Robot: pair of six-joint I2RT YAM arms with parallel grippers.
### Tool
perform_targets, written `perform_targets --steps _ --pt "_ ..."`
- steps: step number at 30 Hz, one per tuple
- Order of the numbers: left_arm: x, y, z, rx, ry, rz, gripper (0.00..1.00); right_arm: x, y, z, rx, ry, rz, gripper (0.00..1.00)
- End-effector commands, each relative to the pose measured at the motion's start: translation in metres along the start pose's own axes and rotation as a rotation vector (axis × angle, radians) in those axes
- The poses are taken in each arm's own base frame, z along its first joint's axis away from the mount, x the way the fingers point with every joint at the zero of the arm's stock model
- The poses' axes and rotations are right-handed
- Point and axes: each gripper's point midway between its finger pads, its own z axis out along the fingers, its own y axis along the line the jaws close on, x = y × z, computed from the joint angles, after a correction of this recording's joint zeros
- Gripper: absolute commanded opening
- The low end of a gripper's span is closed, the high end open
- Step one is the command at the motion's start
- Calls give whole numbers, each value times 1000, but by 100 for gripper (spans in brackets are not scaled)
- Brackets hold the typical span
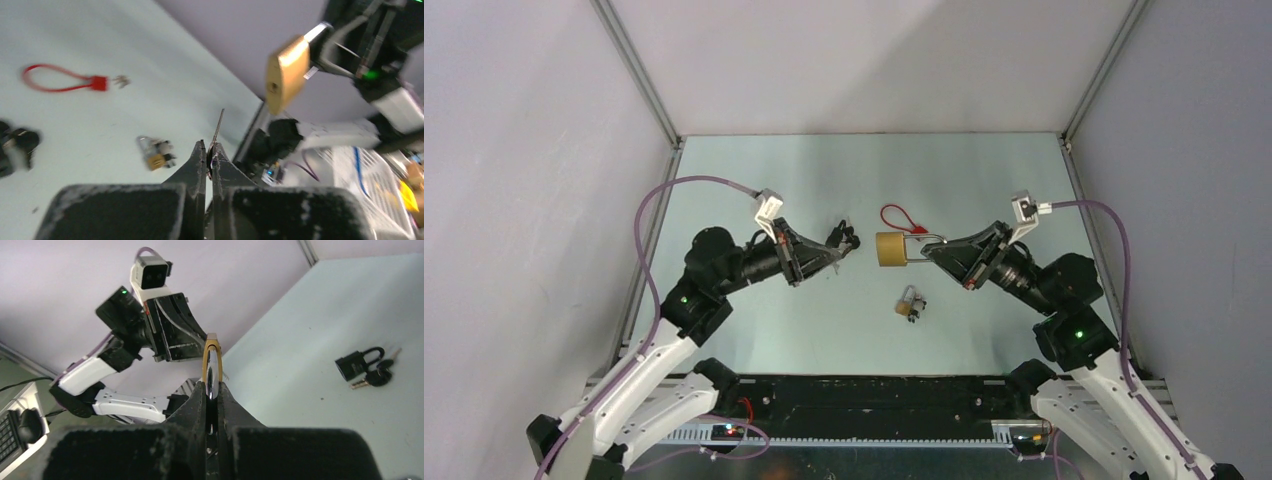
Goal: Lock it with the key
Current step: Lock the lock, then place the key at the center of the board, then place the lock at the center of the board.
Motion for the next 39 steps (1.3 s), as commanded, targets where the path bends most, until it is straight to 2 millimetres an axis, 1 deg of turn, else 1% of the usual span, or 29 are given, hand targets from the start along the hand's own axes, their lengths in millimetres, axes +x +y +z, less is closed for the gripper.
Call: perform_targets --steps 1,2,4,5,6,7,8,9,10,11,12,13,14,15,16,17,18,19,21,22,23,25,29,30,34,36,37,38,39 --pt "-9 71 -13 -415 -46 -27 0 -17 -8 11 56 -40 -18 0" --pt "-5 80 -14 -456 -41 -40 0 -13 -15 14 76 -21 -8 0" --pt "13 105 -19 -558 -25 -78 0 10 -42 24 150 66 39 0" --pt "17 116 -23 -614 -31 -97 0 17 -49 27 166 92 51 0" --pt "30 128 -26 -660 -14 -129 0 30 -63 33 198 142 70 0" --pt "35 139 -30 -712 -20 -139 0 40 -66 36 194 178 71 0" --pt "49 150 -33 -752 2 -163 0 54 -78 43 213 226 83 0" --pt "55 158 -36 -790 5 -168 0 65 -77 47 204 261 87 0" --pt "70 168 -39 -824 37 -188 0 80 -87 53 216 306 89 0" --pt "76 174 -42 -854 43 -193 0 93 -86 58 204 343 96 0" --pt "90 184 -45 -892 71 -212 0 111 -89 65 194 393 112 0" --pt "96 187 -46 -904 84 -216 0 120 -89 68 183 418 124 0" --pt "108 194 -48 -924 118 -220 0 138 -88 76 151 466 151 0" --pt "112 196 -48 -927 128 -219 0 146 -87 80 134 485 167 0" --pt "121 201 -49 -935 160 -214 0 162 -85 86 98 522 197 0" --pt "123 202 -48 -934 167 -211 0 169 -83 90 80 536 212 0" --pt "129 204 -48 -931 189 -208 0 182 -82 96 52 567 244 0" --pt "131 204 -46 -922 200 -208 0 188 -82 99 46 580 266 0" --pt "141 205 -42 -897 237 -215 0 210 -90 107 47 627 298 0" --pt "143 203 -38 -873 244 -219 0 213 -90 110 42 634 301 0" --pt "151 200 -35 -837 278 -229 0 222 -96 112 56 645 308 0" --pt "157 198 -29 -799 301 -239 0 234 -109 115 99 648 312 0" --pt "162 195 -20 -745 330 -248 0 255 -125 119 122 671 357 0" --pt "165 195 -18 -739 342 -253 0 263 -132 118 137 688 376 0" --pt "170 195 -14 -721 372 -276 1 276 -147 118 175 701 409 0" --pt "173 198 -15 -743 378 -288 5 278 -162 116 240 685 393 8" --pt "173 200 -16 -755 380 -291 12 278 -166 115 260 683 388 12" --pt "172 203 -18 -774 376 -291 17 278 -173 113 295 678 376 21" --pt "174 205 -21 -791 383 -293 26 278 -176 112 314 677 371 24"
